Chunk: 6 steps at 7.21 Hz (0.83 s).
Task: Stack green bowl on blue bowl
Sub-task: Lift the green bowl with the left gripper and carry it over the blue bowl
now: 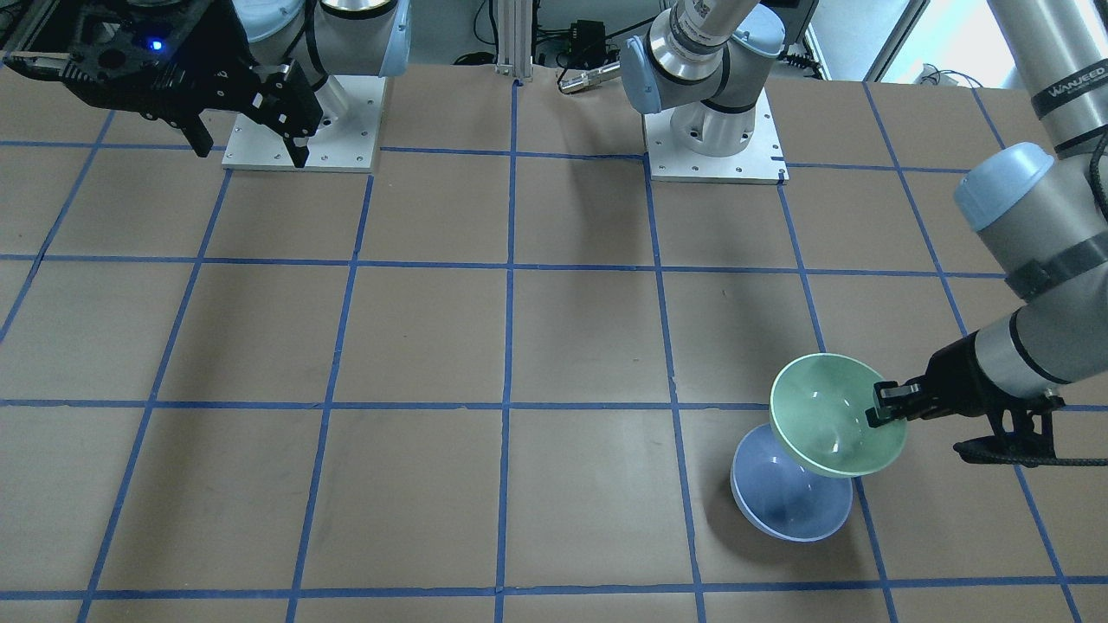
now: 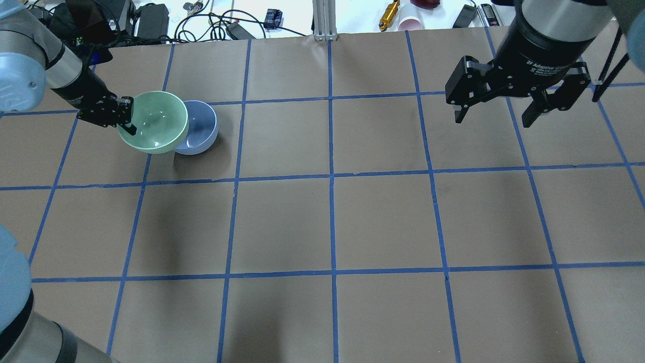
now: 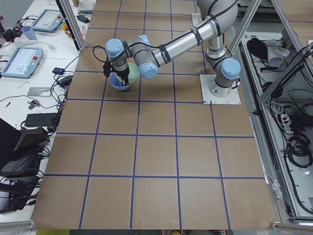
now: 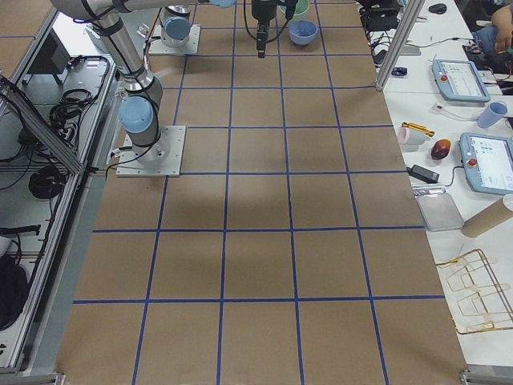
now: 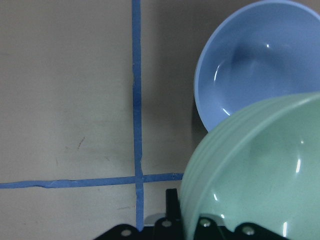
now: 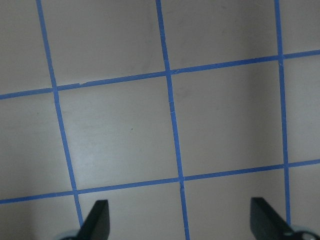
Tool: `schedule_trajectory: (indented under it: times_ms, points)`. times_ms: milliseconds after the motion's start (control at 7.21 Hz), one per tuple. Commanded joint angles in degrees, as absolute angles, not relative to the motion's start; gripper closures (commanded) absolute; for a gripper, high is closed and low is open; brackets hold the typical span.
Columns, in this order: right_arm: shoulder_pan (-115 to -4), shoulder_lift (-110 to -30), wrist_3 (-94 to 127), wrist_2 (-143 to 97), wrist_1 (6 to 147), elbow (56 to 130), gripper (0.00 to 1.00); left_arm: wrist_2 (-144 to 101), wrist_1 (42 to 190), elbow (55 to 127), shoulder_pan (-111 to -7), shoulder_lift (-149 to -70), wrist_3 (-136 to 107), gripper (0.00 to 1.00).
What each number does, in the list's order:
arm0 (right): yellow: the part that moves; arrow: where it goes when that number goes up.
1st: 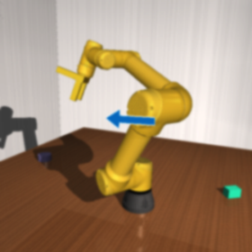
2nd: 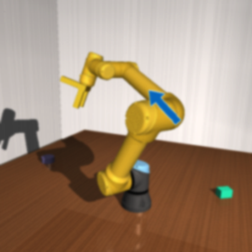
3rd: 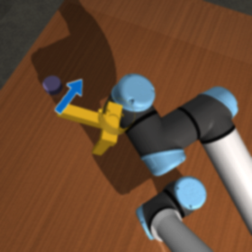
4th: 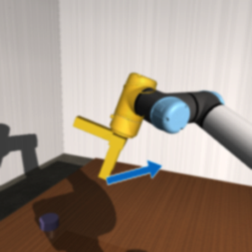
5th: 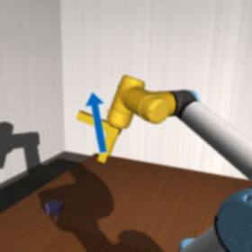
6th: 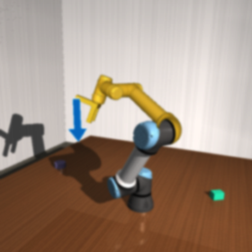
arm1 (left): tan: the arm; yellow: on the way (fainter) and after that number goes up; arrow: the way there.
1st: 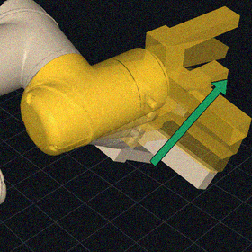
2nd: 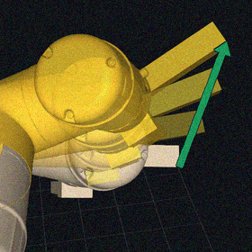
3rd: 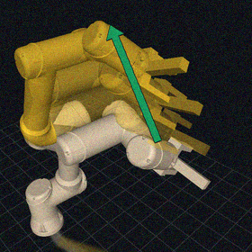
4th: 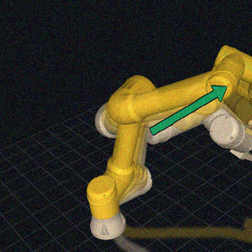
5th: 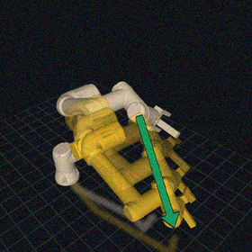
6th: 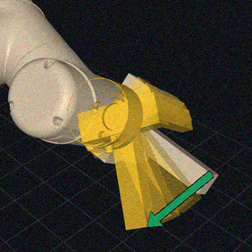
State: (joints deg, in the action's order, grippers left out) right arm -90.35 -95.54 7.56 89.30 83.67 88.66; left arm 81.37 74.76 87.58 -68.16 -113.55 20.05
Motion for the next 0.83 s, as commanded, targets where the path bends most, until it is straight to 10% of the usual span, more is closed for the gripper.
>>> schedule_trajectory:
  times_ms: [0, 693]
  points:
    - [-90.35, -95.54, 7.56, 89.30, 83.67, 88.68, 0.00, 77.79, 73.83, 83.96, -68.38, -116.96, 19.69, 0.92]
    - [-90.35, -95.54, 7.56, 89.30, 83.67, 88.68, 0.00, 77.78, 73.65, 82.53, -69.25, -119.62, 18.46, 0.92]
